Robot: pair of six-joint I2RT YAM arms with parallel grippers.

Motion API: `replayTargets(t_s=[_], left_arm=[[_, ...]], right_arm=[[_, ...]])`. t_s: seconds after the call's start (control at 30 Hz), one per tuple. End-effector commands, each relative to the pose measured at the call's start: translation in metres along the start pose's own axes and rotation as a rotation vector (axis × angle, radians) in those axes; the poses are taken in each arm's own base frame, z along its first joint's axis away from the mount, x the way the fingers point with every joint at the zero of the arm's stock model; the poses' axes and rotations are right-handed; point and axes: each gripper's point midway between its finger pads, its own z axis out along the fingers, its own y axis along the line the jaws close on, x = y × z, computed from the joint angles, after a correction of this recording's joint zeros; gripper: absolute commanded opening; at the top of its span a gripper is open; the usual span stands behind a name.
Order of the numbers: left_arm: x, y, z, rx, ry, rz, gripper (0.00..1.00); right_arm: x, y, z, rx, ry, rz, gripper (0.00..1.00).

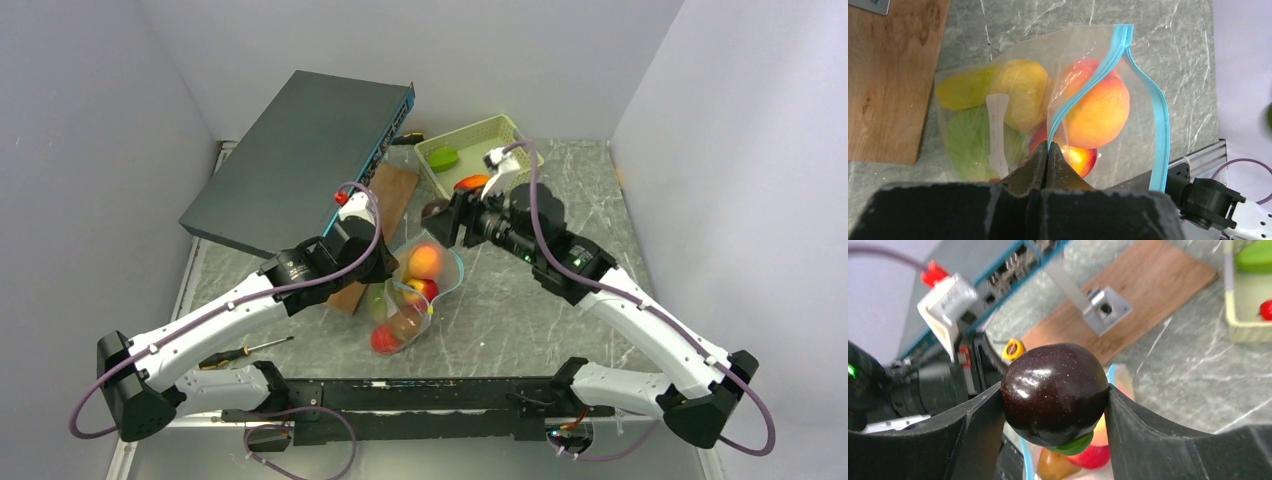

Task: Place the food in the zip-top bag and seal the zipper
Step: Place the fake fruit in the zipper food storage bag.

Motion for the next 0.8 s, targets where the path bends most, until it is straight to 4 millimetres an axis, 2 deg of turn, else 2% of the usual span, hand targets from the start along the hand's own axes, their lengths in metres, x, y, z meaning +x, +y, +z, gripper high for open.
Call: replayTargets(t_s=[0.0, 0.2, 0.4, 0.53, 0.67, 0.77], left_arm=[[-0.006, -0.007, 0.002, 0.037, -0.022, 0.003, 0.00], [0.000, -0.004, 0.002, 0.041, -0.013, -0.025, 0.00], [0.004, -0.002, -0.005, 0.042, 0.010, -0.029, 0.00], [-0.002, -0.003, -0.014, 0.074, -0.029, -0.046, 0.00], [-0.014, -0.007, -0.025, 0.097, -0.072, -0.062, 0.00], [-0.022, -0.005, -0.029, 0.085, -0.103, -0.047, 0.00]], right_arm=[[0.052, -0.002, -0.003, 0.054, 0.116, -0.027, 0.33], [0.086, 0.006, 0.005, 0.119, 0.220, -0.068, 0.43], [0.104, 0.007, 0.006, 0.178, 0.253, -0.057, 0.70], [0.116, 0.009, 0.009, 0.174, 0.287, -0.055, 0.87], [0.121, 0.011, 0.005, 0.178, 0.340, -0.103, 0.93], [0.113, 0.008, -0.005, 0.178, 0.300, -0.115, 0.95]])
